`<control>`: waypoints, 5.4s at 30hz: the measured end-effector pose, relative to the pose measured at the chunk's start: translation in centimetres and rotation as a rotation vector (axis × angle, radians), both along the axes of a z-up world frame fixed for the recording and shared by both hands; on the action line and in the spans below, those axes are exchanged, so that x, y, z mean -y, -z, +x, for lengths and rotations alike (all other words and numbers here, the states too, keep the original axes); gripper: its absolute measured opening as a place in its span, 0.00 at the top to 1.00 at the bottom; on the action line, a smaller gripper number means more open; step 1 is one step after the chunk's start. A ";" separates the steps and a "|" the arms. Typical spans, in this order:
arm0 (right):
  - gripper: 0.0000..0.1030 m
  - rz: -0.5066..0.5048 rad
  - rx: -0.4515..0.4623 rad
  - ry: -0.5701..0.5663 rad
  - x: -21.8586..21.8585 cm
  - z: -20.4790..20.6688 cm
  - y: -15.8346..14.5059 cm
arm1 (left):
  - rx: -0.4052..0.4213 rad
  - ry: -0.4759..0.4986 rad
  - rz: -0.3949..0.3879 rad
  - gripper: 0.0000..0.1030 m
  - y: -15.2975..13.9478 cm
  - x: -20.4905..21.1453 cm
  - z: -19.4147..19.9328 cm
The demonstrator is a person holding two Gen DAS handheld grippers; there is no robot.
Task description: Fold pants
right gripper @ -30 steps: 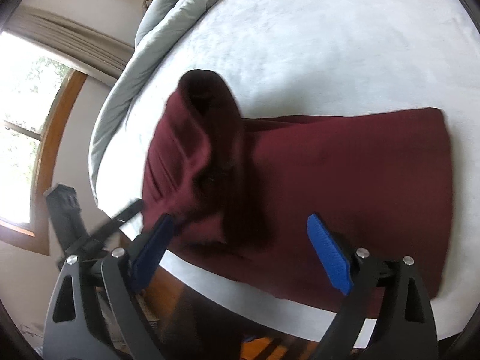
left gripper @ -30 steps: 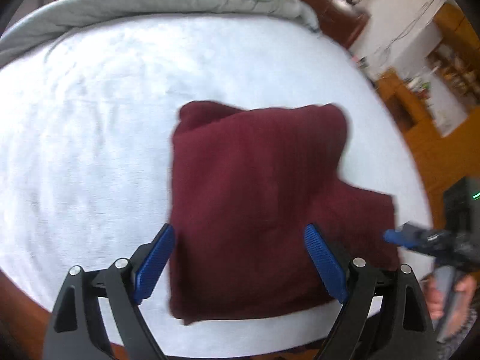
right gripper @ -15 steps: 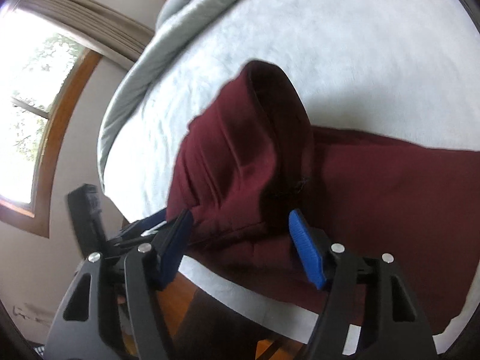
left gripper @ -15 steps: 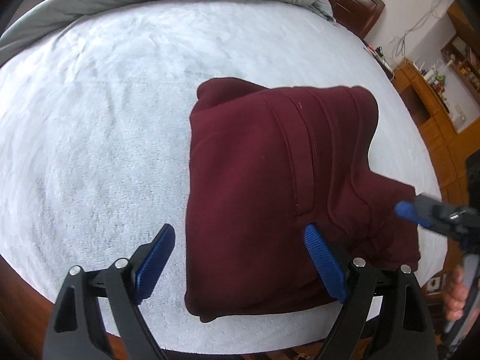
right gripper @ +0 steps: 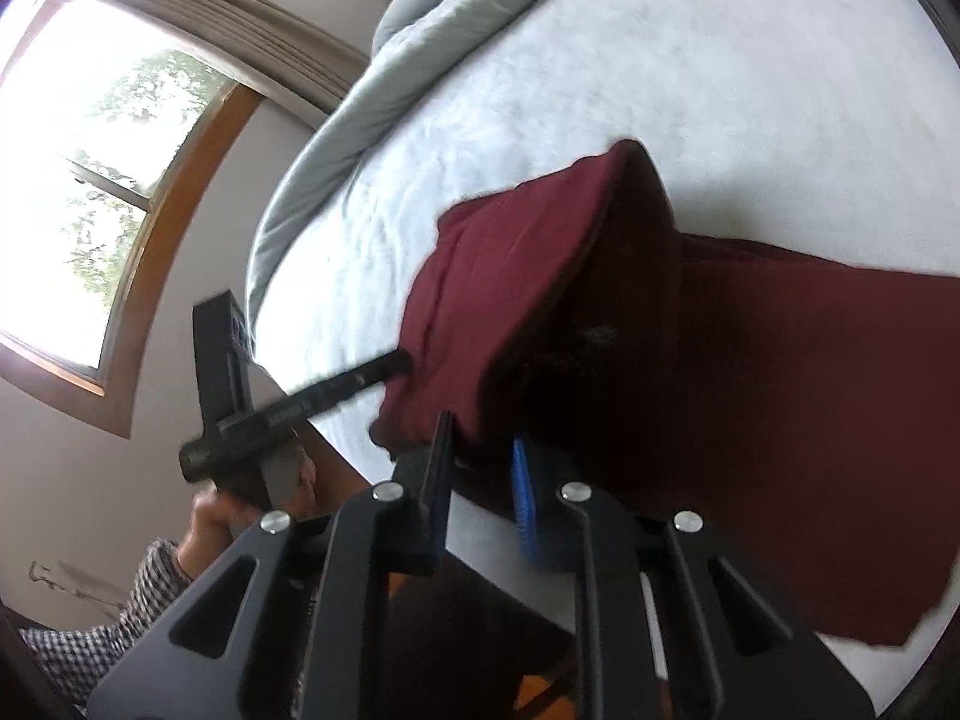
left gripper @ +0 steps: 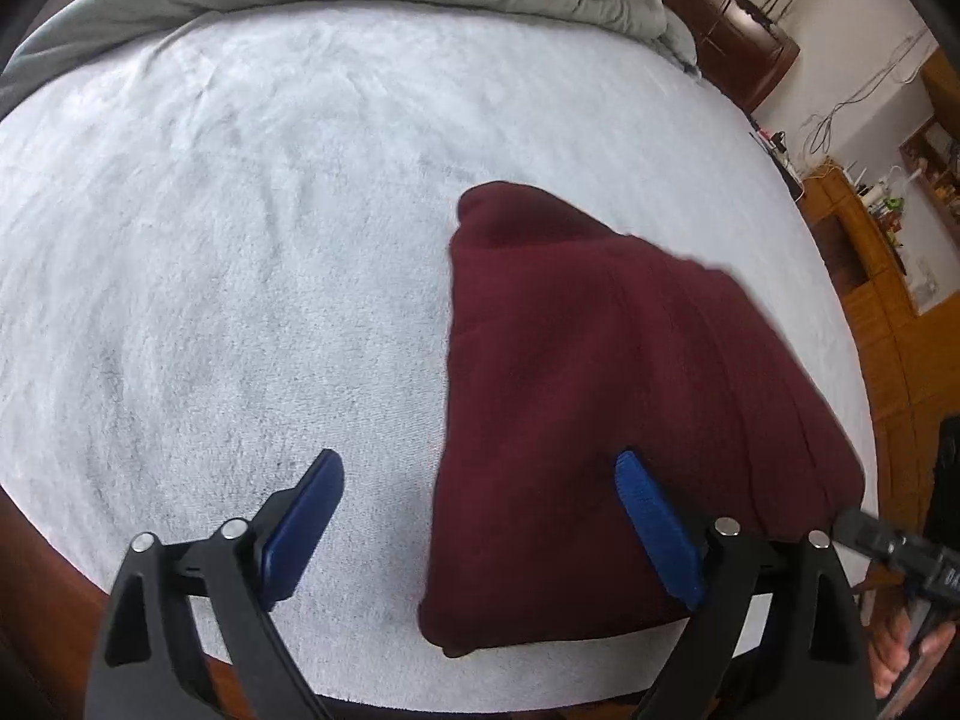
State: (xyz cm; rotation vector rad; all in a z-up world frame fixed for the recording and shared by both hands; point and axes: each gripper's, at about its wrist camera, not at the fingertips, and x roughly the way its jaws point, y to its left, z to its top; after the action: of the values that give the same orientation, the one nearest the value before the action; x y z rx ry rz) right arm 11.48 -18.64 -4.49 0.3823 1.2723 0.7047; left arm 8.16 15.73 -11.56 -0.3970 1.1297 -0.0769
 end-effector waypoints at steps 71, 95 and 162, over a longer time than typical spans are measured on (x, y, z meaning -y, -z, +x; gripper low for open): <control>0.25 -0.033 -0.068 0.291 15.9 6.2 3.2 | 0.006 0.293 0.098 0.07 -1.8 15.0 0.1; 0.87 -0.031 -0.150 0.425 19.4 10.0 6.4 | 0.112 0.348 0.166 0.07 -4.5 19.6 0.7; 0.78 -0.027 -0.126 0.275 18.3 -3.5 4.0 | -0.261 0.184 -0.203 0.03 4.5 9.2 3.5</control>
State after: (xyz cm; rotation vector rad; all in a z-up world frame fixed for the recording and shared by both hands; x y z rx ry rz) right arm 8.01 -36.95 -8.44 0.5744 1.3147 0.4353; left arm 11.66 6.53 -16.11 -0.4928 1.4203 -0.3106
